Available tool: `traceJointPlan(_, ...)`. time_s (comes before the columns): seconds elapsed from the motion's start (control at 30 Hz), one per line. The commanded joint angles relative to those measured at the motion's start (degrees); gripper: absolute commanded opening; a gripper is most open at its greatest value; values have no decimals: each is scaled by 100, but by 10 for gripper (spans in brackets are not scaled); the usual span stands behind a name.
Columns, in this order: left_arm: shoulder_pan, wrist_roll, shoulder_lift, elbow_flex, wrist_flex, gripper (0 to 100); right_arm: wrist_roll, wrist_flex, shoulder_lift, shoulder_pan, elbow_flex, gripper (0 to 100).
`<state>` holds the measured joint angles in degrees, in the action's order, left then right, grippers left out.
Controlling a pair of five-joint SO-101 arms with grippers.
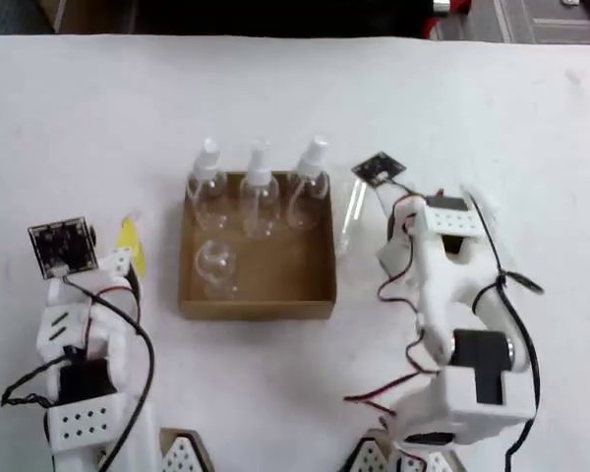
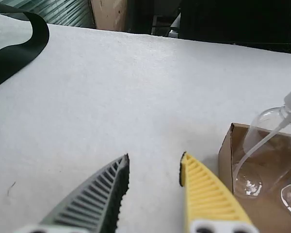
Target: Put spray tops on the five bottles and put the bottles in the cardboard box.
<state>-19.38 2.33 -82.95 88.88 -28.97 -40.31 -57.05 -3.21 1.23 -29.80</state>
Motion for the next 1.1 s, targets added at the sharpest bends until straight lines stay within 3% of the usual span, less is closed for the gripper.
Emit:
traceJointPlan(0.0,75,-44,-66,-53,193,165,-53,-286,-374,163,756,163)
traceJointPlan(0.2,75,-44,-66,-53,193,165,-62,-347,-681,233,1143,29)
traceJointPlan(0.33,75,-44,-66,-53,193,165,-62,-549,-435,215,1301,16)
traceJointPlan(0.53,75,-44,-66,-53,193,165,-9,-2211,1279,-48,2066,16)
traceJointPlan(0.67,75,-44,-66,-53,193,165,70,-2888,3090,-708,2374,16)
traceJointPlan(0.87,75,-44,-66,-53,193,165,1697,-2281,5780,-2246,2268,16)
traceJointPlan(1.07,75,-44,-66,-53,193,165,3147,-629,6774,-3732,1538,16)
